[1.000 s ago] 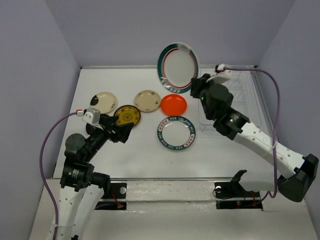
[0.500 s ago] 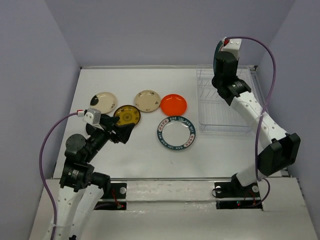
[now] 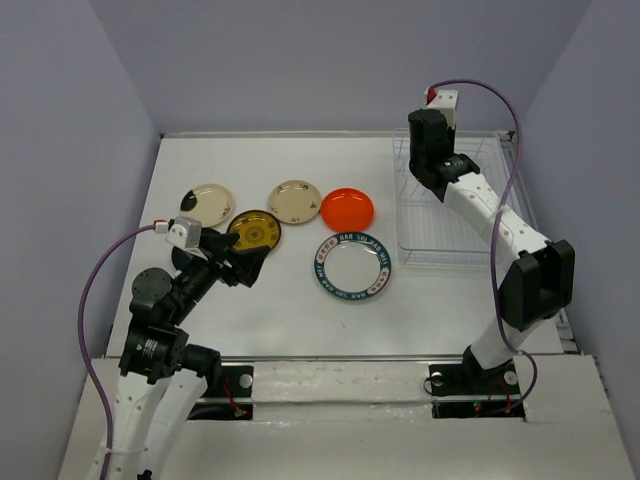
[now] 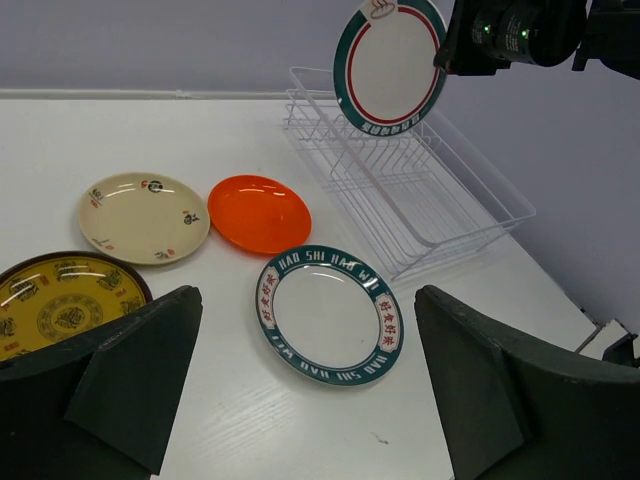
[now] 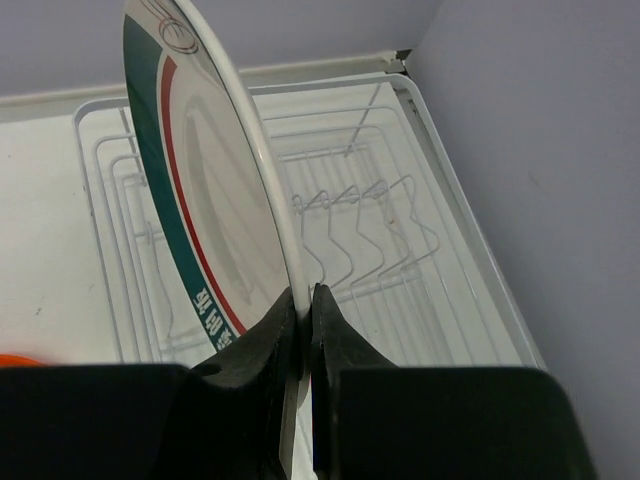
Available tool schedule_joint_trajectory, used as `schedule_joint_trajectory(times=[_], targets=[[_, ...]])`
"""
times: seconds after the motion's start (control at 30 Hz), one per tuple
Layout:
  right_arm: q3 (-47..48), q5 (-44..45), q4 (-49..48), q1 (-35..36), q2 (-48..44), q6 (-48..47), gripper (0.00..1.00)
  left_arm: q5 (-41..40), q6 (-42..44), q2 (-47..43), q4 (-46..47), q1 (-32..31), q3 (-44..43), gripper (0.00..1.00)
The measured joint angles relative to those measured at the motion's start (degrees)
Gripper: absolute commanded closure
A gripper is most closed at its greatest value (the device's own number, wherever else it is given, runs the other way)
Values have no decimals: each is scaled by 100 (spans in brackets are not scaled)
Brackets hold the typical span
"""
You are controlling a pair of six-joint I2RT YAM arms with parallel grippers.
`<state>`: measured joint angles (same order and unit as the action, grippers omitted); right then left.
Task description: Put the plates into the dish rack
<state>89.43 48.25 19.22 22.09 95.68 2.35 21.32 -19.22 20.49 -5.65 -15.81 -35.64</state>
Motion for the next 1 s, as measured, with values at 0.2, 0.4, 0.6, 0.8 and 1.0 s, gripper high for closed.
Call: schedule_joint_trajectory(times=[0.2,0.4,0.6,0.8,1.0], targets=[[-20,-72,4,-24,188,249,93,-13,0,0,-2,-24,0,1],[-144,-66,13,-59,391,468,93,-17,-2,2,-11,-24,0,1],[-319,-140,-55,-63,533,715,93,-17,-15,20,-22,-24,0,1],[-415,-216,-35,-63,680,957,84,-17,-17,44,-22,-24,0,1],[-538,-341,-44,-66,684,1169,44,-17,-20,79,-22,-24,0,1]])
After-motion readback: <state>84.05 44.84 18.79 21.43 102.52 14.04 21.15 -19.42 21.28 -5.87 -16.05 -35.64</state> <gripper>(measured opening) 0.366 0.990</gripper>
